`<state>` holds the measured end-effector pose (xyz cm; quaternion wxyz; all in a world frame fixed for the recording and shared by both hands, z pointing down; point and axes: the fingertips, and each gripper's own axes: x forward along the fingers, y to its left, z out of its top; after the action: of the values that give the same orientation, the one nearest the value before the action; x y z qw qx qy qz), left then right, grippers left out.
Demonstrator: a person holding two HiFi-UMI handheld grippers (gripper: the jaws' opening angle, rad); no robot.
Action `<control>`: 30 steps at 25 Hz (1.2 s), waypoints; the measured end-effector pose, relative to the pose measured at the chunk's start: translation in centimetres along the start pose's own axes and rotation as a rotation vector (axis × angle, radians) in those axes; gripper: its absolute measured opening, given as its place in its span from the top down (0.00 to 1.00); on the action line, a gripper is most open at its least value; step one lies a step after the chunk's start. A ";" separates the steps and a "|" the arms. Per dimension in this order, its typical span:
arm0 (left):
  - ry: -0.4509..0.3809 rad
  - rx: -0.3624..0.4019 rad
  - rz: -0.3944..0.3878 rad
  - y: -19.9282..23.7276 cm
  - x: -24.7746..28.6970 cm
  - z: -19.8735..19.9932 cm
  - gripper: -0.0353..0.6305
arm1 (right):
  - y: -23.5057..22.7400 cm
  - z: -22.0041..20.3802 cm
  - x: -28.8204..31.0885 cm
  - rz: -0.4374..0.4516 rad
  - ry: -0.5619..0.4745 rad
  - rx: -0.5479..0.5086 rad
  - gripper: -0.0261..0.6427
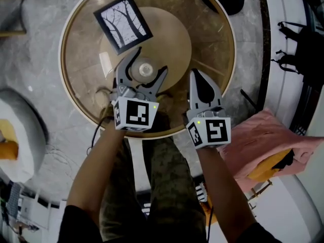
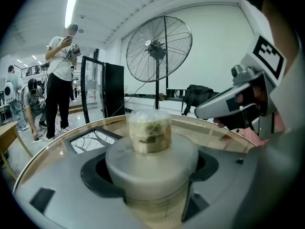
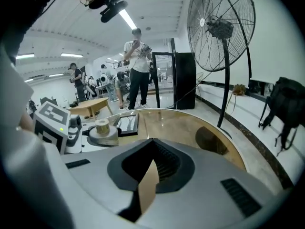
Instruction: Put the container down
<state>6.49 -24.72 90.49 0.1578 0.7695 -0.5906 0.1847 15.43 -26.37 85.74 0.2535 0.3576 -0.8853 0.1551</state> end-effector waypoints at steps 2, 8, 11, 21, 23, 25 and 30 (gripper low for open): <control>0.009 -0.005 0.001 0.0 -0.1 -0.2 0.40 | -0.3 -1.0 0.3 -0.048 0.051 0.013 0.93; 0.059 0.007 0.000 -0.1 -0.3 -1.2 0.40 | -0.3 -2.4 0.7 -0.115 0.118 0.038 0.93; 0.099 0.028 -0.010 -0.7 -0.6 -1.9 0.40 | 0.5 -3.0 0.2 -0.098 0.138 0.032 0.93; 0.130 0.043 -0.021 -1.0 -1.3 -2.6 0.38 | 0.6 -3.7 -2.1 -0.117 0.163 0.024 0.93; 0.129 0.040 -0.027 -1.0 -1.8 -2.7 0.38 | 0.3 -3.7 -2.4 -0.122 0.161 0.027 0.93; 0.139 0.025 -0.039 -1.1 -2.5 -3.0 0.38 | 0.1 -3.5 -2.6 -0.125 0.157 0.027 0.93; 0.166 -0.003 -0.055 -1.8 -5.0 -3.3 0.37 | 0.1 -2.6 -3.4 -0.132 0.153 0.038 0.93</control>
<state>6.74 -18.44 90.99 0.2124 0.7673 -0.5545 0.2423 18.33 -23.17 85.98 0.3230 0.4070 -0.8348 0.1818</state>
